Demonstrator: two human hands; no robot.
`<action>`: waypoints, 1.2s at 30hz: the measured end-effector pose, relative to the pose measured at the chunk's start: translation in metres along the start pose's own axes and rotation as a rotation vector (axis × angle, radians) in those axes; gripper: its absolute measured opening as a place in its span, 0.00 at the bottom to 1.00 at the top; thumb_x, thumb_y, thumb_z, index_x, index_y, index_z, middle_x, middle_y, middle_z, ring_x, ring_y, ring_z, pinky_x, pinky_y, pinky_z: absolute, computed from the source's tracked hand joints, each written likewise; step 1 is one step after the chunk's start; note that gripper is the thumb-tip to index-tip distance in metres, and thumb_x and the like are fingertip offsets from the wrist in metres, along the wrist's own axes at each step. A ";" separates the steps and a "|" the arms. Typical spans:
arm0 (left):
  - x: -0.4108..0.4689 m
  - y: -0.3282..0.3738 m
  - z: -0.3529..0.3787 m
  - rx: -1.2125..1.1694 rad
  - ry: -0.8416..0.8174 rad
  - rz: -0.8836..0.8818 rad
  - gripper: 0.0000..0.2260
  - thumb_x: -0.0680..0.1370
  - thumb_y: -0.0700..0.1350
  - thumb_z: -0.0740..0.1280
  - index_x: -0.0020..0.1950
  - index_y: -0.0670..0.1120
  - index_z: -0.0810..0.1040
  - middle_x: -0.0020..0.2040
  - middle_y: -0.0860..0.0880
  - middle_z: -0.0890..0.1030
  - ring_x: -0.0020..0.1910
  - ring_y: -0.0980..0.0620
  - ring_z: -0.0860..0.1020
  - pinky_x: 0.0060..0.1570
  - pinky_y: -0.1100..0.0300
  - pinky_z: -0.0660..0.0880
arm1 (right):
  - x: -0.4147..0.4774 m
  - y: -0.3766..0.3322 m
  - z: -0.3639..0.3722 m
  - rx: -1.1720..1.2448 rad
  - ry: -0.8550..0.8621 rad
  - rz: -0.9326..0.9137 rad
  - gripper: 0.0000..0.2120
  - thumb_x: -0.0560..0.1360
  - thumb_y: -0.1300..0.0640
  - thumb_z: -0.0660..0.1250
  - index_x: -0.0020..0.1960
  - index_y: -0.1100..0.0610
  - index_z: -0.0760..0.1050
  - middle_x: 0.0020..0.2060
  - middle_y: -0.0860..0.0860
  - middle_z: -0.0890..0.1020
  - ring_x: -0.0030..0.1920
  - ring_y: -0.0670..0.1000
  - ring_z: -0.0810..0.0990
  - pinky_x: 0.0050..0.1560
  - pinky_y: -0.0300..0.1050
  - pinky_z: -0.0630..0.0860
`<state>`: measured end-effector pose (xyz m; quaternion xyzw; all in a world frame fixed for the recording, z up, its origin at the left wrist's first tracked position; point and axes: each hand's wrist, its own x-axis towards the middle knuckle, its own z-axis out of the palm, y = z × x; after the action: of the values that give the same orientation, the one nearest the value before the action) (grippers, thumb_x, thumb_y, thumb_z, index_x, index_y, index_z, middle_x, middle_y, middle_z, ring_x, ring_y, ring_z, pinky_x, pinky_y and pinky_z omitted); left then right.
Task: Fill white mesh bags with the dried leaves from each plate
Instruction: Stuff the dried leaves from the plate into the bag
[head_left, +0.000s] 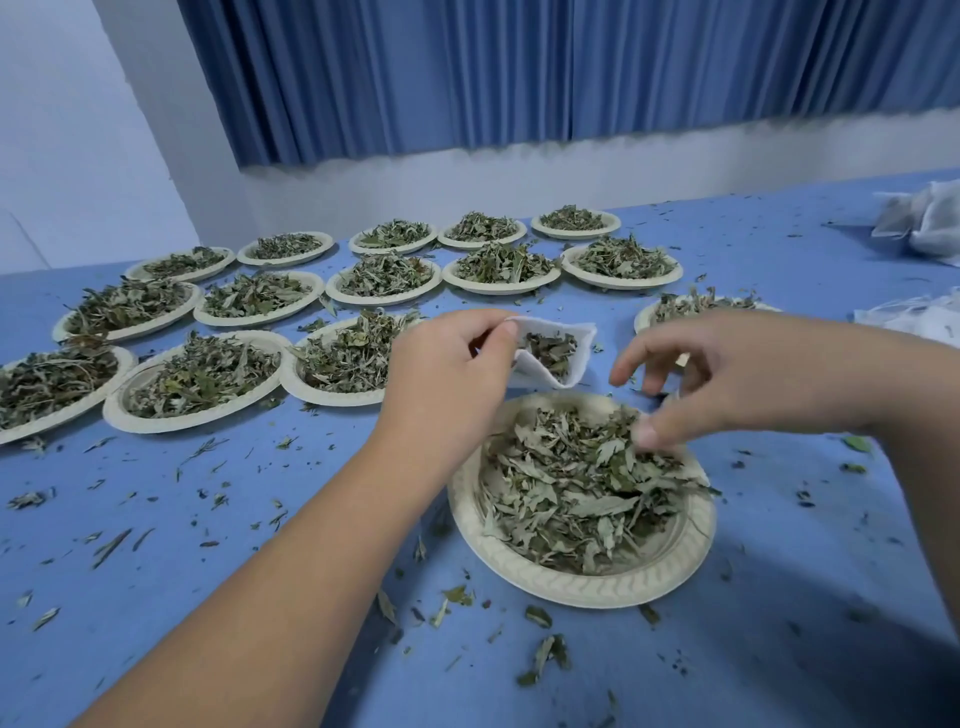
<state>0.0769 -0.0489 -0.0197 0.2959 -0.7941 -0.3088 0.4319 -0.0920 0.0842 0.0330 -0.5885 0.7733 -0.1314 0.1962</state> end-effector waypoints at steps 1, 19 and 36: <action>0.001 -0.001 0.000 -0.022 0.016 -0.018 0.09 0.80 0.45 0.65 0.52 0.51 0.85 0.28 0.60 0.78 0.22 0.64 0.69 0.25 0.72 0.60 | -0.002 -0.002 0.000 -0.043 -0.080 -0.016 0.29 0.52 0.28 0.70 0.52 0.27 0.71 0.47 0.32 0.75 0.41 0.33 0.75 0.43 0.40 0.71; 0.001 -0.002 0.000 0.091 0.192 0.133 0.09 0.80 0.42 0.65 0.57 0.46 0.84 0.42 0.55 0.81 0.43 0.61 0.76 0.47 0.73 0.70 | 0.001 -0.025 0.028 -0.379 -0.058 -0.082 0.25 0.67 0.43 0.74 0.61 0.35 0.71 0.38 0.38 0.68 0.37 0.37 0.68 0.34 0.34 0.64; 0.002 -0.012 0.005 0.144 0.142 0.181 0.08 0.79 0.41 0.66 0.54 0.42 0.85 0.45 0.49 0.85 0.42 0.62 0.73 0.50 0.62 0.72 | 0.005 -0.022 0.030 -0.357 -0.031 -0.070 0.18 0.69 0.45 0.74 0.57 0.37 0.76 0.30 0.39 0.71 0.31 0.36 0.70 0.29 0.33 0.61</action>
<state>0.0740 -0.0571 -0.0298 0.2745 -0.8051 -0.1891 0.4906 -0.0609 0.0739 0.0149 -0.6423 0.7604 0.0102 0.0957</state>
